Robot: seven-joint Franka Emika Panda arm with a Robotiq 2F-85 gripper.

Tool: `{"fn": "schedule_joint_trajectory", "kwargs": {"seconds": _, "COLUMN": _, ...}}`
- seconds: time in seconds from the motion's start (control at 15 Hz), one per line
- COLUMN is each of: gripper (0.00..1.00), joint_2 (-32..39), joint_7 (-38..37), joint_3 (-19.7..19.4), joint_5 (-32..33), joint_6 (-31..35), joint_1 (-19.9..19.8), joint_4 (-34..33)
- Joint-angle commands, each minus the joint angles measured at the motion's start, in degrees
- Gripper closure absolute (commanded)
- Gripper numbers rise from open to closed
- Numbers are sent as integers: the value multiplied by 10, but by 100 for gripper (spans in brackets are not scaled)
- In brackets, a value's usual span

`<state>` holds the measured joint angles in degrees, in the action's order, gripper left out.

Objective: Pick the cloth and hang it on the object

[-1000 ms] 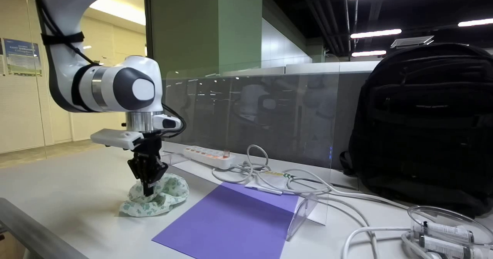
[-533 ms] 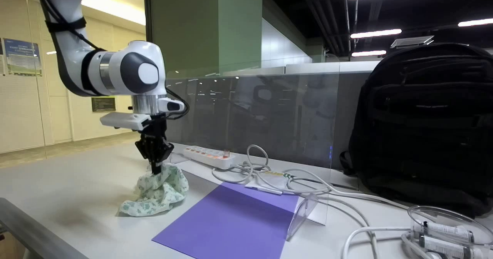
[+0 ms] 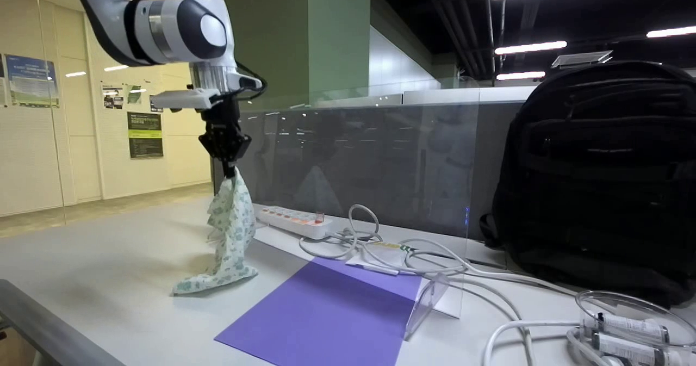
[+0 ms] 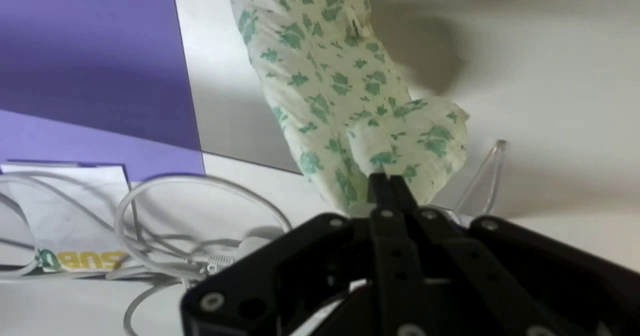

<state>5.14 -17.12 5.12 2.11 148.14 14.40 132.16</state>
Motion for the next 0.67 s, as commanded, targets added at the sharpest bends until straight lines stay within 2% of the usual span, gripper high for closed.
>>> {"fn": "schedule_joint_trajectory", "kwargs": {"seconds": 0.0, "gripper": 100, "joint_2": -46, "joint_7": -7, "joint_3": 12, "joint_5": 9, "joint_6": -87, "joint_1": -17, "joint_4": -51}}
{"fn": "schedule_joint_trajectory", "kwargs": {"seconds": 0.27, "gripper": 100, "joint_2": -92, "joint_7": -7, "joint_3": 16, "joint_5": 27, "joint_6": -156, "joint_1": -36, "joint_4": -103}}
{"fn": "schedule_joint_trajectory", "kwargs": {"seconds": 0.4, "gripper": 100, "joint_2": -112, "joint_7": 18, "joint_3": 15, "joint_5": 0, "joint_6": -185, "joint_1": -44, "joint_4": -112}}
{"fn": "schedule_joint_trajectory", "kwargs": {"seconds": 0.47, "gripper": 99, "joint_2": -97, "joint_7": 7, "joint_3": 21, "joint_5": 10, "joint_6": -154, "joint_1": -45, "joint_4": -100}}
{"fn": "schedule_joint_trajectory", "kwargs": {"seconds": 0.6, "gripper": 99, "joint_2": -113, "joint_7": 16, "joint_3": 21, "joint_5": 6, "joint_6": -173, "joint_1": -50, "joint_4": -105}}
